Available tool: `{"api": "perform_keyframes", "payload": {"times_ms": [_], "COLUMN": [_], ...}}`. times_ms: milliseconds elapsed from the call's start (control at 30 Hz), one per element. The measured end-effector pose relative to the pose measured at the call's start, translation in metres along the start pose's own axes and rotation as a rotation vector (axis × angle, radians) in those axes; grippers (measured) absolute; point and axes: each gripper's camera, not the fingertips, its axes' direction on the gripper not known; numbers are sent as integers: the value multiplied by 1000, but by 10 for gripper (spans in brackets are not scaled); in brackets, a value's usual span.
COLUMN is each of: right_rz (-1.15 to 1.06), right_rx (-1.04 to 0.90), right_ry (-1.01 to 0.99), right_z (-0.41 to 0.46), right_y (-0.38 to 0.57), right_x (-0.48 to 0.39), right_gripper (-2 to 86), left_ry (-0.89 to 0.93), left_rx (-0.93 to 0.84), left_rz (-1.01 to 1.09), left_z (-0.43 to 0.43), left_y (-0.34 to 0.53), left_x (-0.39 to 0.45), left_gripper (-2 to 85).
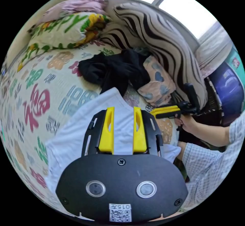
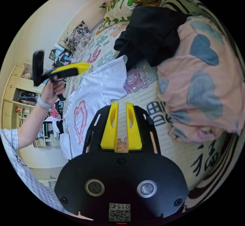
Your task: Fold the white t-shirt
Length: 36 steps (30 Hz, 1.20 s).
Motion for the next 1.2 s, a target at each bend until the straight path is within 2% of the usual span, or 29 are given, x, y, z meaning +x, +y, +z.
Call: {"api": "perform_keyframes", "payload": {"times_ms": [67,167,300,367,600,800,1033,1200], "right_rz": [-6,-10,-22,-22,-26,-120,-408,-568], "right_rx": [-10,-30,-57,-60,-65,-47,-23,-152], "right_ry": [-27,-59,-86,-89,-95,-117,-8,43], "right_z": [-1,-6,-13,-16,-25,-45,-82,-45], "right_y": [-10,-20,-25,-27,-37,-44,-34,-15], "right_x": [5,11,17,19,18,-3,-96,-150], "right_gripper": [57,58,61,64,64,12,4,7], "left_ry": [-69,-163,-230,-236,-134,-50,20,53], "left_rx": [-127,-205,-288,-299,-137,11,258,265], "left_rz": [70,125,117,111,97,20,-161,-370], "left_z": [43,81,122,137,117,75,7,14], "left_y": [-53,-85,-98,-98,-86,-59,43,120], "left_x": [-1,2,-6,-13,-41,-83,-139,-179], "left_gripper": [114,99,69,23,-5,-7,-7,-6]}}
